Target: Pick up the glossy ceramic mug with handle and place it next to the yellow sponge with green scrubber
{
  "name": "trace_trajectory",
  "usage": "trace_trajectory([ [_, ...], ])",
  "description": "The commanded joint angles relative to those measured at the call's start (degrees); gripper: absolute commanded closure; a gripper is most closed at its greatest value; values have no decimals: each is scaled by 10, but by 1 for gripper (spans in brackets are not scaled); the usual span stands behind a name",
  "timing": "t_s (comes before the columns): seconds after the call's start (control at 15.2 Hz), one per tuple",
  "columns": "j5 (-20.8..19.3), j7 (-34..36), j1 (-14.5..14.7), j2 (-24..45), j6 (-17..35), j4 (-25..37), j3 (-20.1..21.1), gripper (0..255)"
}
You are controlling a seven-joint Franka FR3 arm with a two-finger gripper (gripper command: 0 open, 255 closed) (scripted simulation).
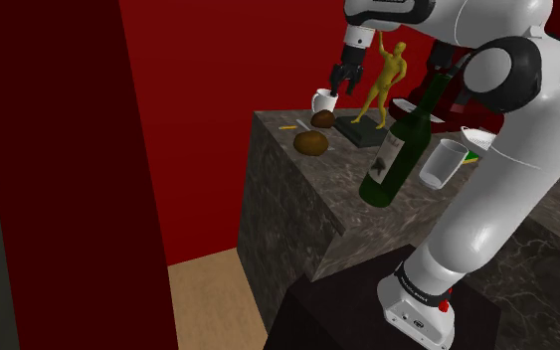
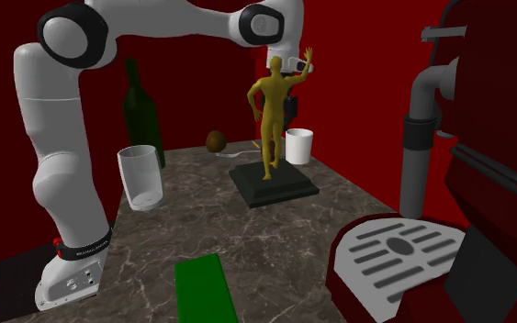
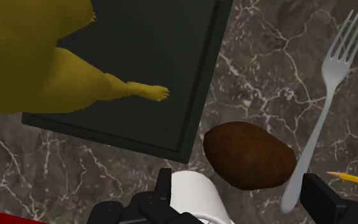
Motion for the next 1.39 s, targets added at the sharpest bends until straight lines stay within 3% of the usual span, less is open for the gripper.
trace_trajectory([
  [0.0, 15, -20, -14, 51, -10, 56, -8, 0],
  [0.4, 66, -60, -77, 235, -92, 309, -13, 0],
  [0.86, 59, -62, -63, 206, -20, 209, -13, 0],
  [1.32, 57, -62, -64, 204, -15, 202, -10, 0],
])
